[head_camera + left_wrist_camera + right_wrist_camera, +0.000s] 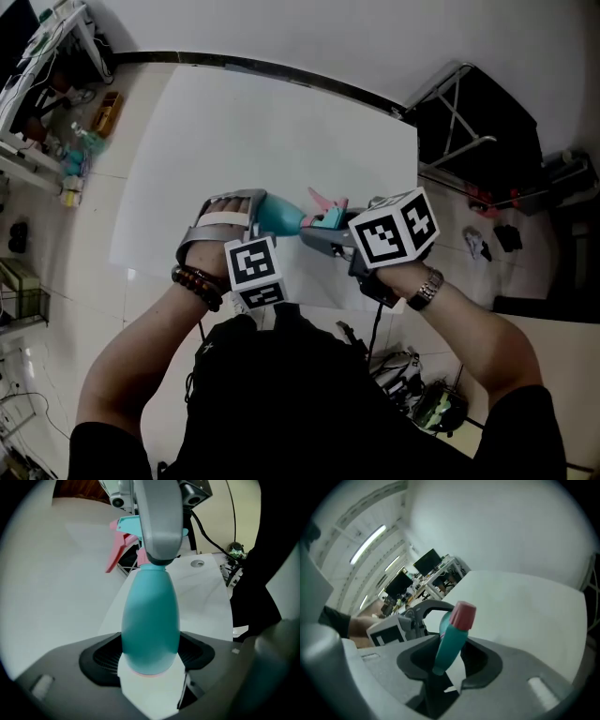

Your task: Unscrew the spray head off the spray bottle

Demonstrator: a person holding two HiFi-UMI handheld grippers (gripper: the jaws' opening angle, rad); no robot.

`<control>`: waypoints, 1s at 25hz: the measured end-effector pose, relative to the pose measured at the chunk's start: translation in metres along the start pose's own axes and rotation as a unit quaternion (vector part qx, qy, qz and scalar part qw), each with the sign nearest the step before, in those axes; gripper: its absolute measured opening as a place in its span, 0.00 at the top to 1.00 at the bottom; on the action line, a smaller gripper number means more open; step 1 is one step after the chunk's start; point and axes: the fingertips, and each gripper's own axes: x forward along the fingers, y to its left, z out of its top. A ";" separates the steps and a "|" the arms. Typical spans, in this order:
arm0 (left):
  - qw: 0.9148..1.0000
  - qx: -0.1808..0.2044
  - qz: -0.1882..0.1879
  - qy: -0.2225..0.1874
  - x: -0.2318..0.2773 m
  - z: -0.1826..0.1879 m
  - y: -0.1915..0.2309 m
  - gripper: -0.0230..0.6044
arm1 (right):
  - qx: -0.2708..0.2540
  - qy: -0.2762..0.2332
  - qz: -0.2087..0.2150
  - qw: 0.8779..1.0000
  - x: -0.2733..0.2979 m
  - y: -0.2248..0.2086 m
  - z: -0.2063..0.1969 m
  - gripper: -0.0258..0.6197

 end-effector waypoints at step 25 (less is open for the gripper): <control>0.990 -0.052 -0.131 -0.017 0.000 -0.012 -0.023 0.34 | -0.560 0.091 -0.104 0.817 -0.021 0.025 -0.006 0.77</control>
